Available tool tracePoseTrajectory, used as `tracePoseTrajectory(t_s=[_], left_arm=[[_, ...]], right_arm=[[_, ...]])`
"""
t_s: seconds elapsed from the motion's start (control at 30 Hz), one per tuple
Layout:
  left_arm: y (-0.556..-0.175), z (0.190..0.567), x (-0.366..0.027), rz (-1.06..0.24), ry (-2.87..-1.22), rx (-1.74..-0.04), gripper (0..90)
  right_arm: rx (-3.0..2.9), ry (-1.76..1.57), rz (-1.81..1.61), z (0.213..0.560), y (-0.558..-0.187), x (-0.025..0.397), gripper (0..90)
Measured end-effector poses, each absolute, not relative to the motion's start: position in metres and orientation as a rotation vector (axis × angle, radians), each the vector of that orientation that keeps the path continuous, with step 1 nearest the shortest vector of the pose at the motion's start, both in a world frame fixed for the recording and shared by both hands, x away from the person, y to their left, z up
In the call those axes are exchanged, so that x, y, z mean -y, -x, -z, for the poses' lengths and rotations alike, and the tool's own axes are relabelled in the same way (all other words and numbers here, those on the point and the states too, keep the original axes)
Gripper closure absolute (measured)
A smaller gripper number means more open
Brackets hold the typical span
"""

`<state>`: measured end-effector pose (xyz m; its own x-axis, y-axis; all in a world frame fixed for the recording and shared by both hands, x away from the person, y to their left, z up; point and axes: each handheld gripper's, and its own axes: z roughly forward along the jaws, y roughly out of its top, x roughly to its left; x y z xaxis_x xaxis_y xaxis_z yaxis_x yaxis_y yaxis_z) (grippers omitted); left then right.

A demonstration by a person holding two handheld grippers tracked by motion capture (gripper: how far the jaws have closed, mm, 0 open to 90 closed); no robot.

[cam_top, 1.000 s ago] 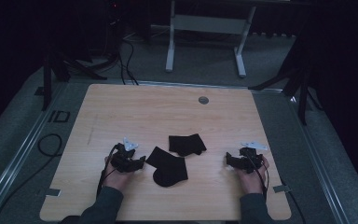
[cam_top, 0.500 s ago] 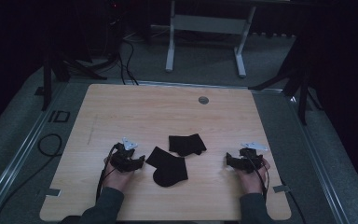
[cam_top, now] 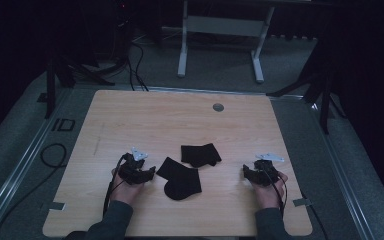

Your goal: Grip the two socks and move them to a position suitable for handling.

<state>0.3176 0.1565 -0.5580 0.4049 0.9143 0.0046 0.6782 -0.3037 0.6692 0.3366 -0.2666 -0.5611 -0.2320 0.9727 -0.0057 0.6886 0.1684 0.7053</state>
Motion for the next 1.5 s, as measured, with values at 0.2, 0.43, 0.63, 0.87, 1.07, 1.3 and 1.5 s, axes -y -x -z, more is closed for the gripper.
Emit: tracePoseTrajectory(t_s=[0.2, 0.43, 0.63, 0.87, 1.07, 1.3, 1.5], left_arm=[[-0.318, 0.558, -0.156, -0.523, -2.080, -1.350, 43.3], [-0.318, 0.558, -0.156, -0.521, -2.082, -1.350, 42.7], [-0.318, 0.558, -0.156, -0.520, -2.084, -1.348, 42.2], [-0.318, 0.558, -0.156, -0.523, -2.082, -1.345, 41.7], [-0.318, 0.559, -0.156, -0.524, -2.082, -1.342, 41.2], [-0.318, 0.559, -0.156, -0.524, -2.081, -1.335, 41.0], [-0.318, 0.559, -0.155, -0.526, -2.079, -1.327, 40.5]], right_arm=[[-2.035, -1.518, -0.848, 0.555, -0.332, 0.262, 58.3], [-2.131, -1.421, -0.875, 0.547, -0.326, 0.248, 76.1], [-2.202, -1.359, -0.882, 0.544, -0.322, 0.236, 87.9], [-2.289, -1.289, -0.915, 0.540, -0.317, 0.219, 89.6], [-2.360, -1.207, -0.951, 0.538, -0.309, 0.197, 89.9], [-2.466, -1.061, -0.987, 0.540, -0.294, 0.158, 89.9], [-2.512, -0.919, -1.018, 0.542, -0.279, 0.130, 89.8]])
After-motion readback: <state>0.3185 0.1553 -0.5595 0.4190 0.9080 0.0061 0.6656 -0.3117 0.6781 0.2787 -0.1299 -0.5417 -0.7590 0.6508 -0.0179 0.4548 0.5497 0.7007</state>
